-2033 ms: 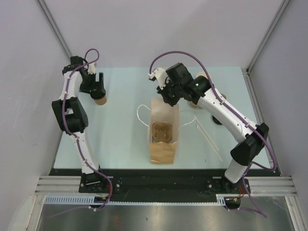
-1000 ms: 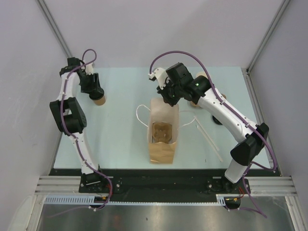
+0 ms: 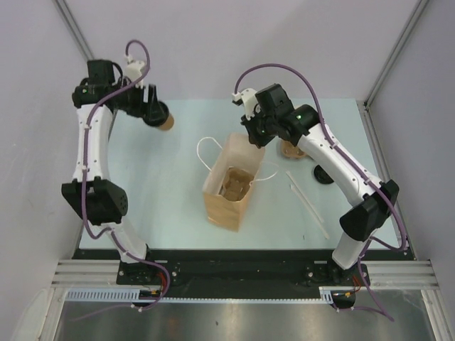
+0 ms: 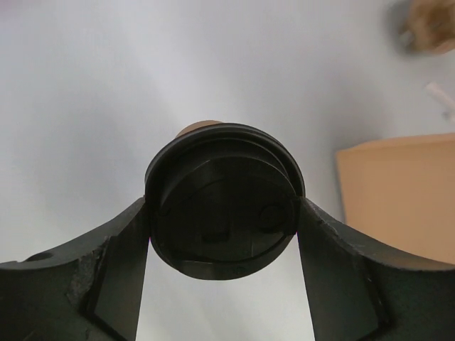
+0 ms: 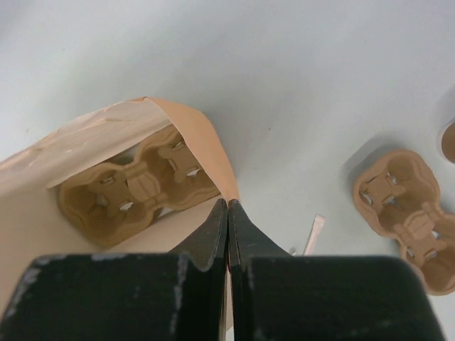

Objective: Pack the takeout coffee

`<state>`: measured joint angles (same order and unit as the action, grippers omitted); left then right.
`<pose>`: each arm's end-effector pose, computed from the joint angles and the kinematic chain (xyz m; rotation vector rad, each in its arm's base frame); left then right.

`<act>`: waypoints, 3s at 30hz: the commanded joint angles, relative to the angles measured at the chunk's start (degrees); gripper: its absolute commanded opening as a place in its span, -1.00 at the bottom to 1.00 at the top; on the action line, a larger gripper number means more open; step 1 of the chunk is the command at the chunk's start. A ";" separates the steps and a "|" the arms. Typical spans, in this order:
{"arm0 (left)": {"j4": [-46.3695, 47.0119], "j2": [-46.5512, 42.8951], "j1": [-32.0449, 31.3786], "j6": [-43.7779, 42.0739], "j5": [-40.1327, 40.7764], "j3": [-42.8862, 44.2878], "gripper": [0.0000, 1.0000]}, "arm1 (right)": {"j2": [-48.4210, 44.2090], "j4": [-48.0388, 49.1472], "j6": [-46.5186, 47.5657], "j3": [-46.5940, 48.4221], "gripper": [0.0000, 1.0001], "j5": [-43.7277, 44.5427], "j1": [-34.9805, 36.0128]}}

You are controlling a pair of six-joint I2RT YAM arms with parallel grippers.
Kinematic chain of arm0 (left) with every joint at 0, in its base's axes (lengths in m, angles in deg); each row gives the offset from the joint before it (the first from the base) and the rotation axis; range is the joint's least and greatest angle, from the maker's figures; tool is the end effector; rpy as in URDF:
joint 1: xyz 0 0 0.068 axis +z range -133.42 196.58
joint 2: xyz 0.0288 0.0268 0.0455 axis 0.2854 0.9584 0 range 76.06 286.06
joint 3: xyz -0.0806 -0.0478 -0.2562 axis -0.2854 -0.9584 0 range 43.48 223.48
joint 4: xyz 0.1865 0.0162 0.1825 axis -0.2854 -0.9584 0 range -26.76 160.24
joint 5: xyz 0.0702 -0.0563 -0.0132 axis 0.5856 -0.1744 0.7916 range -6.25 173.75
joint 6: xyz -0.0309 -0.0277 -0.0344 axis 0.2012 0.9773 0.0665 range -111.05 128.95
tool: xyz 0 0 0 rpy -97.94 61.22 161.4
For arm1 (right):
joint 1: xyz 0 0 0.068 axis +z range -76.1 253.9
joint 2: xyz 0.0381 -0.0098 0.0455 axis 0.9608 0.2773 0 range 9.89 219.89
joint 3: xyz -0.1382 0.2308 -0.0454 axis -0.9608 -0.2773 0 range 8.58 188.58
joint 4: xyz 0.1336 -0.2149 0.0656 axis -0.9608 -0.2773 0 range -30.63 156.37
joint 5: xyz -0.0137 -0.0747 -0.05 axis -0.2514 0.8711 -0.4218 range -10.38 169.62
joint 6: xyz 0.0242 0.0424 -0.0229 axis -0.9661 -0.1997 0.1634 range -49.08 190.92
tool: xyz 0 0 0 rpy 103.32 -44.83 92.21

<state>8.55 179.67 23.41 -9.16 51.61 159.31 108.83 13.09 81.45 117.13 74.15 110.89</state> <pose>0.3761 0.0259 0.4014 0.4697 2.2656 -0.4638 0.2948 0.2263 0.3988 -0.9920 2.1345 0.3397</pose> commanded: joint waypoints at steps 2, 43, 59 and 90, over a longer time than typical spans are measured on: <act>-7.13 -6.58 -5.32 -0.97 -11.18 16.78 -0.35 | 1.87 0.63 -5.33 4.73 -1.00 -0.50 -1.13; -2.11 -17.92 -42.25 -6.74 12.54 -15.02 -0.44 | 2.41 -11.48 -12.10 7.02 -0.98 -14.35 -5.70; -5.98 -19.15 -42.25 -11.69 7.97 -14.32 -0.44 | 6.86 -20.11 3.42 19.13 0.60 -26.78 -10.10; -5.19 -23.02 -40.85 -12.39 9.29 -21.26 -0.44 | 17.87 -15.37 30.18 25.57 -0.64 -32.85 -2.98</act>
<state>2.78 159.32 -18.70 -20.06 61.14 138.00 126.84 -3.54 113.21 140.67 41.64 108.40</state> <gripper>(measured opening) 0.760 0.357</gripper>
